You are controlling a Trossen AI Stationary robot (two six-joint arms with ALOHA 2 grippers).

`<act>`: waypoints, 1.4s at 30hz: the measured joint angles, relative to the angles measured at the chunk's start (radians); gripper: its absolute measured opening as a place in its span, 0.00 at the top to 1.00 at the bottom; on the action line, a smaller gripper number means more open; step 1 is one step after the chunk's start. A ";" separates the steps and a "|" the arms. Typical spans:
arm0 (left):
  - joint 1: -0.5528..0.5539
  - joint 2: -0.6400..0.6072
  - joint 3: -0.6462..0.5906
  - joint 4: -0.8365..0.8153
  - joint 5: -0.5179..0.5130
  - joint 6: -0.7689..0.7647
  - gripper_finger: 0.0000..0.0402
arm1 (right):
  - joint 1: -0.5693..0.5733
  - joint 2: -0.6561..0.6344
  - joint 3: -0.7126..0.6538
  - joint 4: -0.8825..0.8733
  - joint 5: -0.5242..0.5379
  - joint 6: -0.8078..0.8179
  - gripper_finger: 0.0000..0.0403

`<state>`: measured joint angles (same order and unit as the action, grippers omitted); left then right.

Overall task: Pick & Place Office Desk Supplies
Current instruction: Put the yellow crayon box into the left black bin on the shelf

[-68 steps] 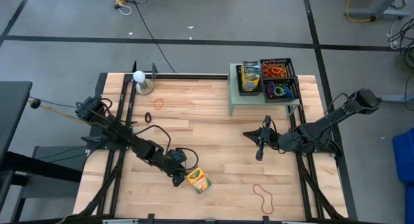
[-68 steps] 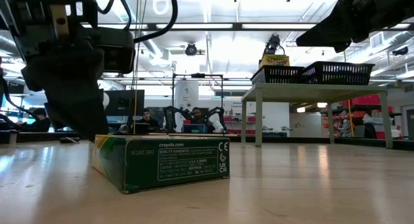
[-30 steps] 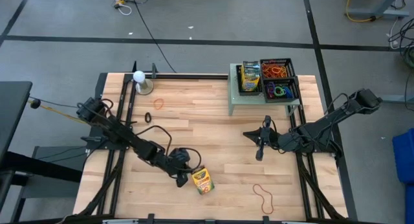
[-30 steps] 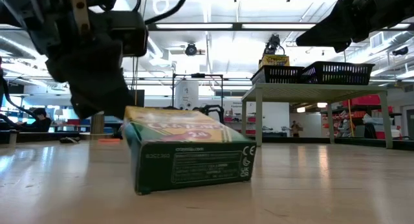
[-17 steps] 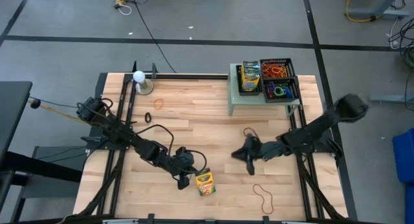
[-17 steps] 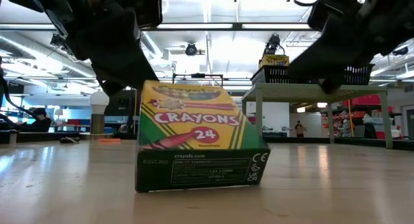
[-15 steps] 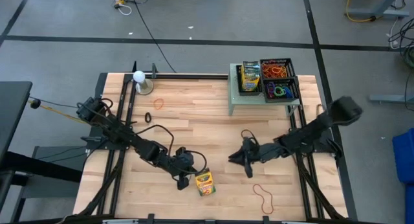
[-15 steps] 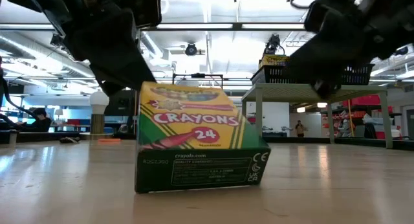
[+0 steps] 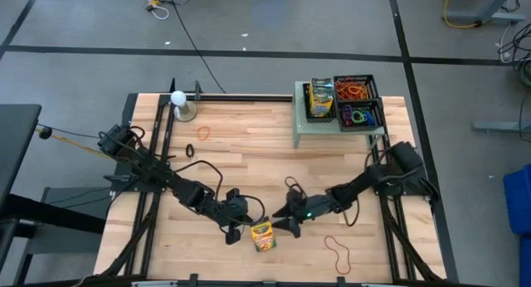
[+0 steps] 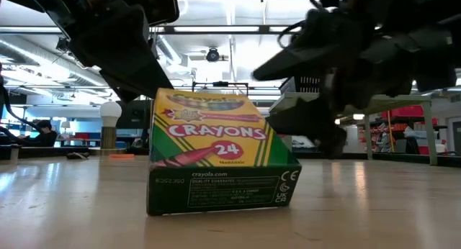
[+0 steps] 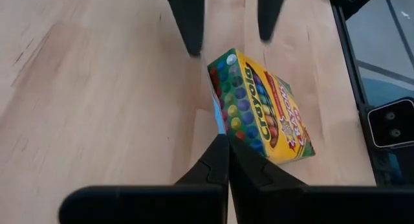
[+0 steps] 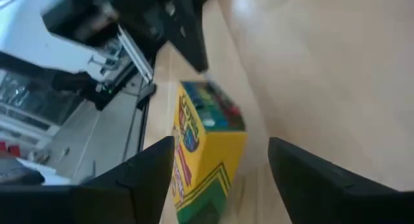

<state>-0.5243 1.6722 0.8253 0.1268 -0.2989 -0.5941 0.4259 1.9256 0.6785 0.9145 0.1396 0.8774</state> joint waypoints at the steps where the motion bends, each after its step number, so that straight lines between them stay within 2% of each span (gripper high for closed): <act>1: 0.001 0.000 0.000 0.000 0.000 0.004 1.00 | 0.000 0.014 0.016 -0.015 -0.002 -0.006 0.36; 10: 0.001 0.000 0.000 0.011 -0.001 0.030 1.00 | -0.030 0.106 0.126 -0.029 -0.064 -0.077 0.48; 19: 0.001 0.000 0.000 0.020 -0.027 0.017 0.98 | -0.030 0.105 0.134 -0.001 -0.087 -0.149 0.77; 25: 0.006 -0.058 -0.001 -0.006 -0.027 0.010 0.88 | -0.030 0.073 0.133 -0.028 -0.090 -0.276 0.77; 28: 0.014 -0.148 -0.008 -0.052 -0.049 0.061 0.81 | -0.030 -0.003 0.132 -0.135 -0.092 -0.386 0.73; 32: 0.044 -0.258 -0.084 -0.004 -0.059 0.139 0.75 | -0.037 -0.173 0.132 -0.402 -0.062 -0.532 0.74; 35: 0.085 -0.301 -0.191 0.152 -0.017 0.177 0.75 | -0.046 -0.329 0.132 -0.645 0.006 -0.627 0.76; 39: 0.156 -0.292 -0.344 0.448 0.033 0.232 0.75 | -0.050 -0.509 0.131 -0.953 0.129 -0.701 0.75; 42: 0.216 -0.252 -0.427 0.674 0.054 0.265 0.74 | -0.064 -0.617 0.048 -0.988 0.171 -0.736 0.75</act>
<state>-0.3082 1.4203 0.3982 0.8009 -0.2450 -0.3287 0.3614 1.3090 0.7265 -0.0735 0.3107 0.1410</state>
